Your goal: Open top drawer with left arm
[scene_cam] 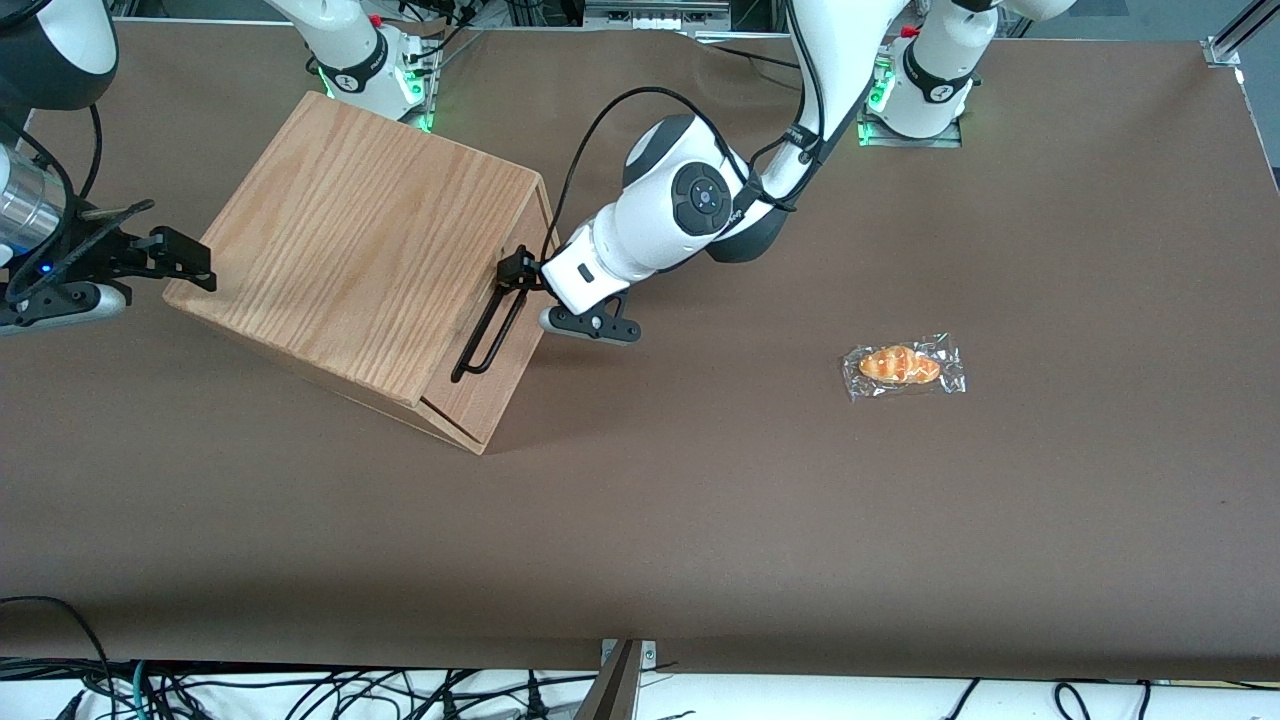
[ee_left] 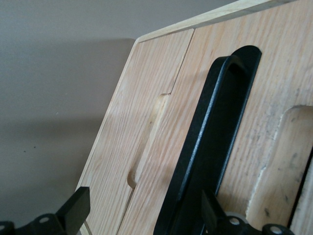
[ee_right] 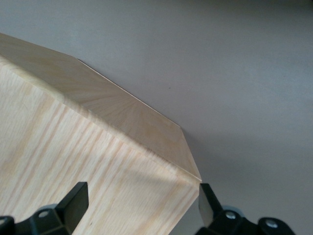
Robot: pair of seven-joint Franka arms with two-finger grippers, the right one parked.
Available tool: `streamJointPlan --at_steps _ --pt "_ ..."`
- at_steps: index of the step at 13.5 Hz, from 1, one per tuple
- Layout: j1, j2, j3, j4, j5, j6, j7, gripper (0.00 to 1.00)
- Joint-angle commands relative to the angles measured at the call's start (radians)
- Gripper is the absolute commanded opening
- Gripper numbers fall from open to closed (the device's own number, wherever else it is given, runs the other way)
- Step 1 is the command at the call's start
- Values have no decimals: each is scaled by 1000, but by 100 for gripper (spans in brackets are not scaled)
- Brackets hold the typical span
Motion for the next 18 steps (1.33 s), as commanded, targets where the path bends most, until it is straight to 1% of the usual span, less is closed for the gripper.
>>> streamJointPlan --at_steps 1,3,7,8,9,18 --pt "-9 30 11 28 27 -1 -4 100" --pt "-11 30 11 27 72 -1 -7 100" --pt "-6 31 13 19 84 -3 -2 100" --pt "-3 31 11 17 108 -4 -4 100" --pt "-2 31 11 17 118 -6 -5 100" --pt "59 30 13 16 124 -38 1 100"
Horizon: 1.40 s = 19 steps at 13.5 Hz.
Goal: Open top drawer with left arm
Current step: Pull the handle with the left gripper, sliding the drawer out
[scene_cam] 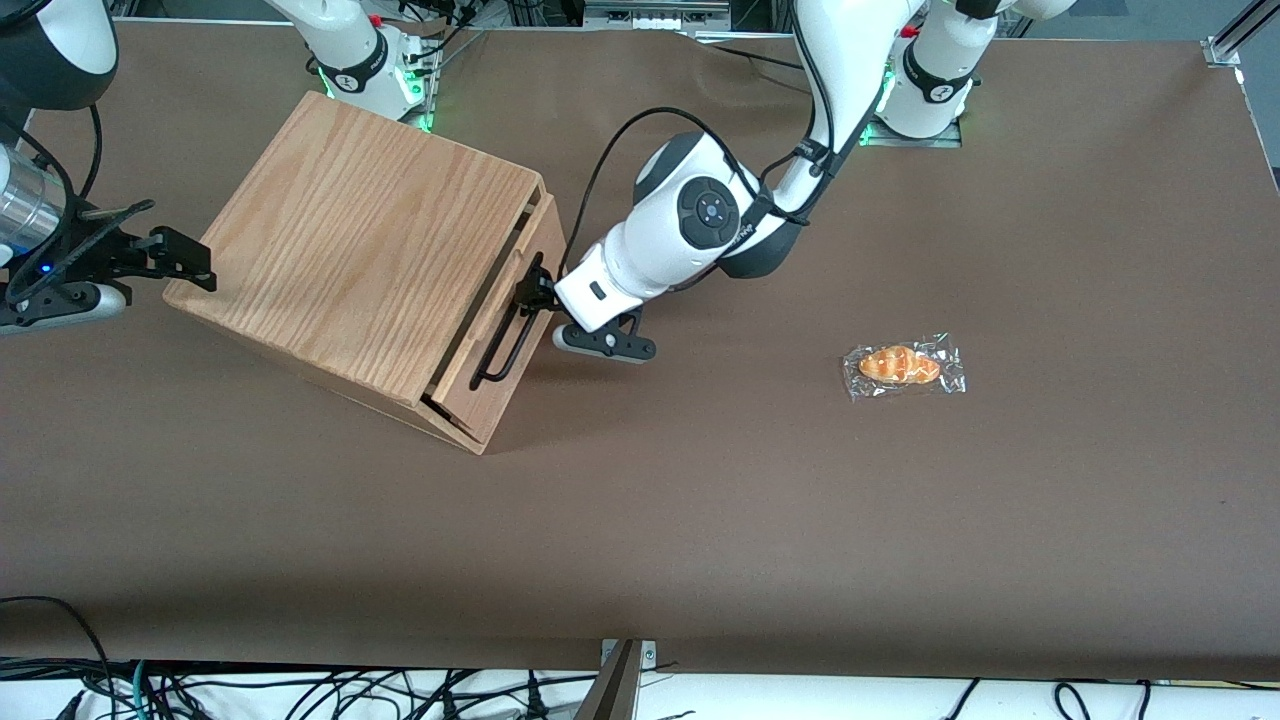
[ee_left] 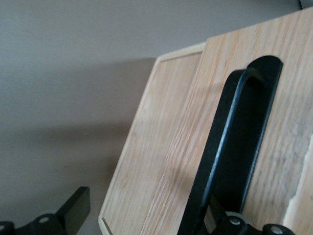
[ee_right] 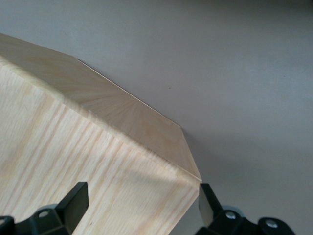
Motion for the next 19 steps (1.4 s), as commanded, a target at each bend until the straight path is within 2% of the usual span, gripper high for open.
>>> streamJointPlan --at_steps 1,8,19 --pt "29 13 6 11 38 -27 0 100" --pt "107 8 4 22 59 -84 14 100" --pt "167 4 4 22 61 -115 14 100"
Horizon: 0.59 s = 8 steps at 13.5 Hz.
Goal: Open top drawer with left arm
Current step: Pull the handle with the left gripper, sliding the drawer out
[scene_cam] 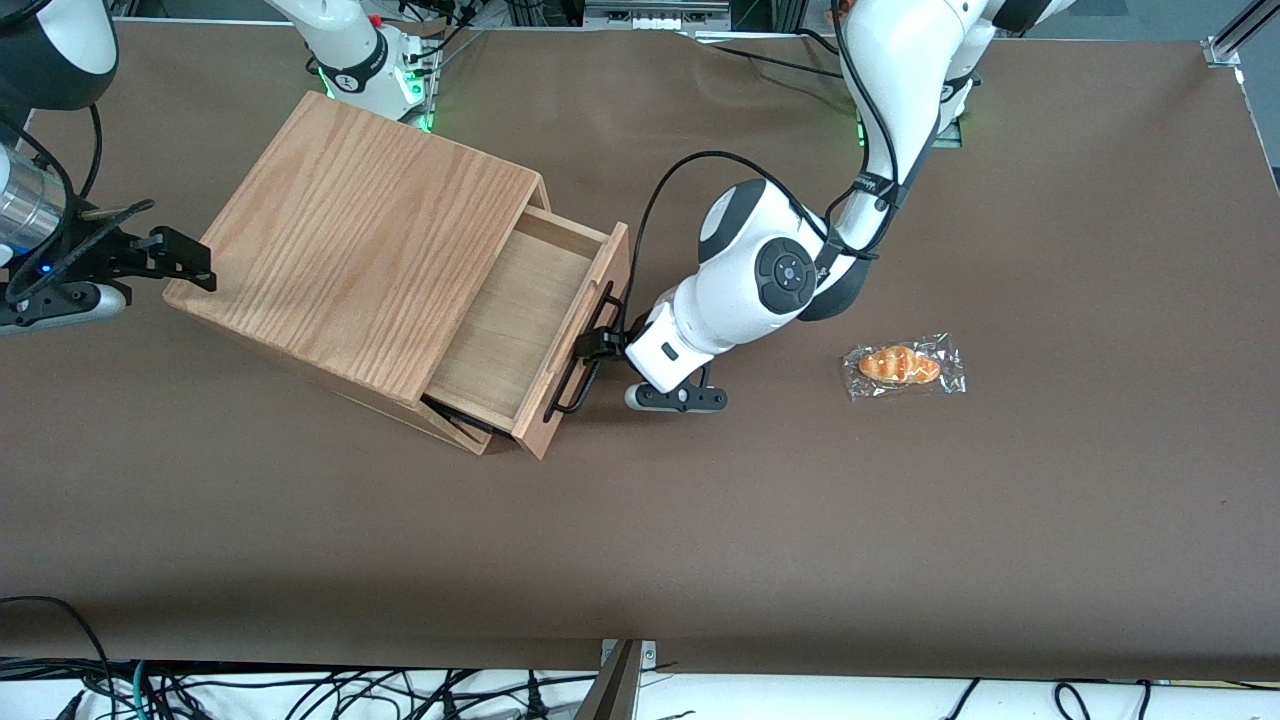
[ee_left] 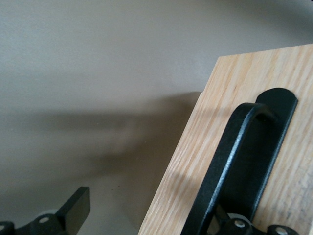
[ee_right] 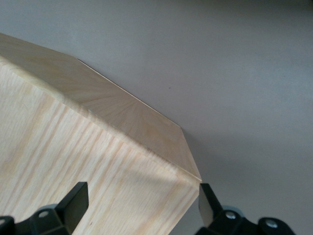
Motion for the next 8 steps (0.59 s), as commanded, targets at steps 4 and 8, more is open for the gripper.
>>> streamJointPlan --at_steps 4,8 --pt "56 3 4 13 36 -19 -4 100" --pt "79 3 2 13 36 -20 -3 100"
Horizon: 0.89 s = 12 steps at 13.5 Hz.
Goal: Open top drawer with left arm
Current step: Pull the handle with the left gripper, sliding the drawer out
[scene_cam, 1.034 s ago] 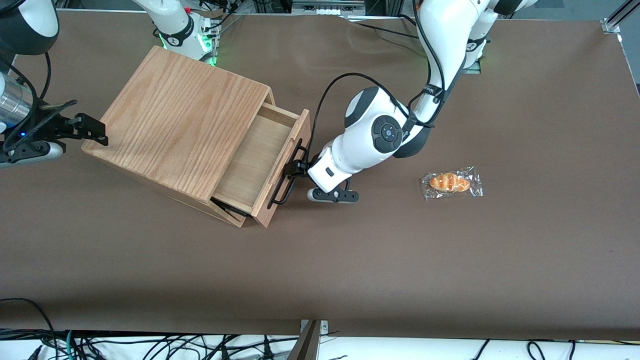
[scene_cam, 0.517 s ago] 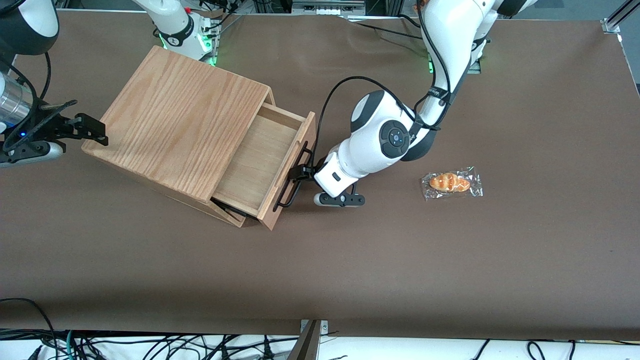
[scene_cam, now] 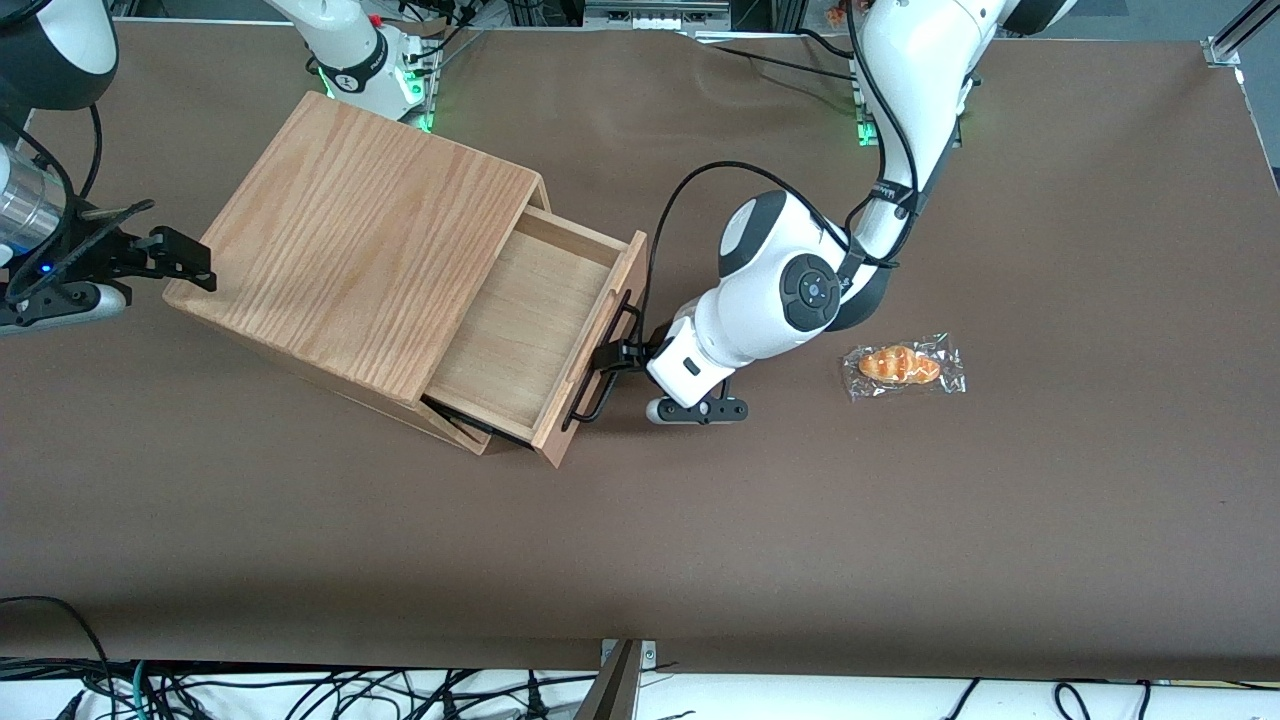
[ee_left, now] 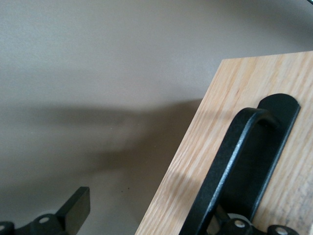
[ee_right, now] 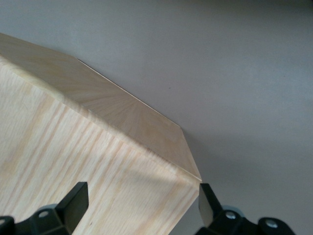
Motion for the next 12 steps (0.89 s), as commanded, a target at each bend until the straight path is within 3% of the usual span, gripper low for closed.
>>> streamJointPlan --at_steps 1,12 --pt "44 3 6 11 36 3 -3 100" --pt "70 3 6 11 35 -11 -3 100"
